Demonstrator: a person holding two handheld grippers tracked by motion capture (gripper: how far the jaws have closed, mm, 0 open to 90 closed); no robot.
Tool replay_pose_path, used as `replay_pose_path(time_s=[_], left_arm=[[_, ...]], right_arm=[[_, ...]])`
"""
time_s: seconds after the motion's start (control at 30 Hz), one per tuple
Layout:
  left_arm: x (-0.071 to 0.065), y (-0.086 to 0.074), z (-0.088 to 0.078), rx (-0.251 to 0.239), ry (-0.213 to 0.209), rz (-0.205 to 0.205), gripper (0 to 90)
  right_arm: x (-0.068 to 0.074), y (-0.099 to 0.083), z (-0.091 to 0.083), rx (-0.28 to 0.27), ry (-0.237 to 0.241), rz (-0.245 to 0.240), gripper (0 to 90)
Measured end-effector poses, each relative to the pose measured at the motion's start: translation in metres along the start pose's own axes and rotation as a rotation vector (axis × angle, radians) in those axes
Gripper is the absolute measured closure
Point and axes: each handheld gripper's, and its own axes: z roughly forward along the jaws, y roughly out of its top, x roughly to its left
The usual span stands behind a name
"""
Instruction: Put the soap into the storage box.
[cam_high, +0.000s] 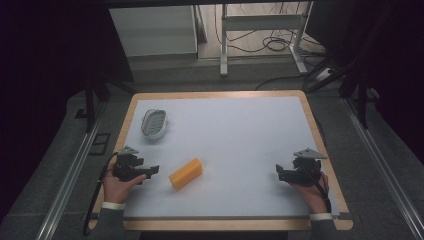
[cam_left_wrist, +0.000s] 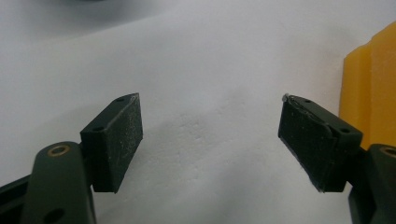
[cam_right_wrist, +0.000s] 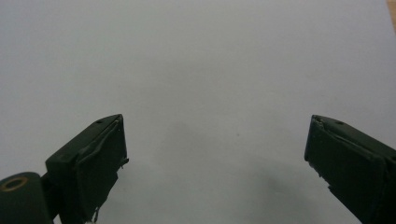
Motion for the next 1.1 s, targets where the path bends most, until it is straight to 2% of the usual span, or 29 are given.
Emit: replay_pose_path(time_s=[0.2,0.53,0.73,0.9,1.1], left_arm=[[0.001,0.0,0.004,0.014,0.002,0.004,22.2],[-0.001,0.001,0.001,0.012,0.005,0.016,22.0],[-0.001,0.003,-0.002,0.013,0.041,0.021,22.2],[-0.001,0.005,-0.002,0.027,0.053,0.015,22.3],[-0.006,0.013,-0.014,0.021,0.043,0.027,21.6]], right_arm=[[-0.004,-0.001,-0.003,-0.029,-0.007,0.013,5.8],[-0.006,-0.005,-0.008,-0.027,0.001,0.041,5.8],[-0.007,-0.009,-0.008,-0.025,-0.007,0.055,5.8],[-0.011,-0.011,-0.009,-0.043,-0.013,0.059,5.8],[-0.016,-0.012,-0.012,-0.053,-0.017,0.069,6.0]])
